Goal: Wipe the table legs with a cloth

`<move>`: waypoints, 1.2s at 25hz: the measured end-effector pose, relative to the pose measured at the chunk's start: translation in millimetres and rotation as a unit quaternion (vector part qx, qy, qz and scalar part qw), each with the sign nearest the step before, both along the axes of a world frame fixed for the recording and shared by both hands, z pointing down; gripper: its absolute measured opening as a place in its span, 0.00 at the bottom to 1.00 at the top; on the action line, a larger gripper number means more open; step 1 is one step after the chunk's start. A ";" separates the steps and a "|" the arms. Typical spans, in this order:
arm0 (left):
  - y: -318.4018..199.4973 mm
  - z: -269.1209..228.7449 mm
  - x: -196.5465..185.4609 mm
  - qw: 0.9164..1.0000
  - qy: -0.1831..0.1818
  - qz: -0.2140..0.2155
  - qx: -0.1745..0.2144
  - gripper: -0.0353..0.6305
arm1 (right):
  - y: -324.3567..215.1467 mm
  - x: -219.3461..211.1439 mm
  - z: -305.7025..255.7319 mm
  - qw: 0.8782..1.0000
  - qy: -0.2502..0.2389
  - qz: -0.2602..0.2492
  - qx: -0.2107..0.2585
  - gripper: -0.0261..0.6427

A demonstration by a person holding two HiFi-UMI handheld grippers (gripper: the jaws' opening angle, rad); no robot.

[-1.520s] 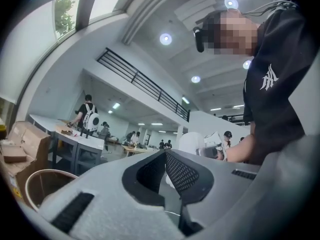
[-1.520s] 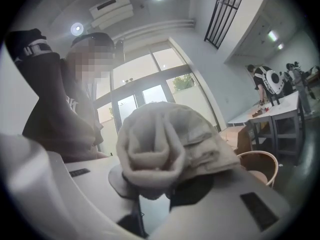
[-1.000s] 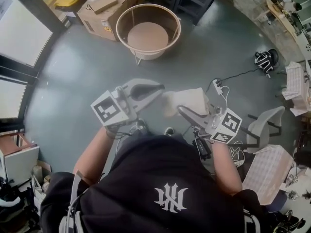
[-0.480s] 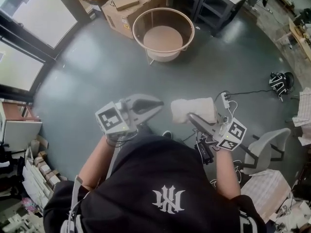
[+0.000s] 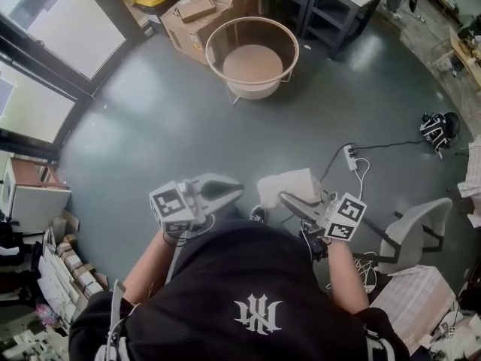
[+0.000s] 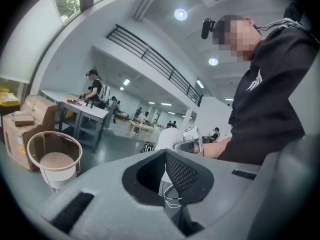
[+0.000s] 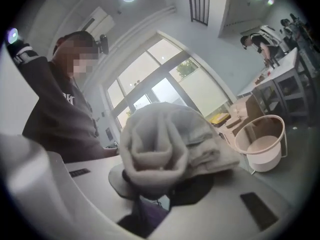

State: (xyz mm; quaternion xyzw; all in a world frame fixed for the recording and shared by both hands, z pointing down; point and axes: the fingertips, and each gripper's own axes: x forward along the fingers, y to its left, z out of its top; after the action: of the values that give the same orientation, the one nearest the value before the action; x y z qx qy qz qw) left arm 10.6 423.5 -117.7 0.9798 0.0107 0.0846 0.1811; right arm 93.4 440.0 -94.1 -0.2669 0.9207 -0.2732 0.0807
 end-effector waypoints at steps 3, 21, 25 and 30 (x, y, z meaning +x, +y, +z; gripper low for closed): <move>9.3 -5.9 12.4 1.000 0.004 0.011 0.010 0.06 | 10.8 -5.6 -10.3 0.999 -0.003 -0.026 0.019 0.17; 14.6 -52.1 16.0 0.998 0.060 0.012 0.020 0.06 | 26.3 -27.0 -33.0 0.997 0.013 -0.064 0.042 0.17; 13.4 -49.8 19.9 0.998 0.058 0.016 0.016 0.06 | 26.7 -27.0 -30.2 0.997 0.016 -0.060 0.046 0.17; 16.7 -46.5 28.3 0.998 0.060 0.017 0.017 0.06 | 30.7 -25.5 -32.8 0.997 0.000 -0.056 0.052 0.17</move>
State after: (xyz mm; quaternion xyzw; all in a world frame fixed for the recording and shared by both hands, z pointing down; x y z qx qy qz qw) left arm 38.9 440.2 -164.2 0.9857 0.0365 0.0289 0.1622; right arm 67.9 470.7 -126.9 -0.2105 0.9471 -0.2292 0.0785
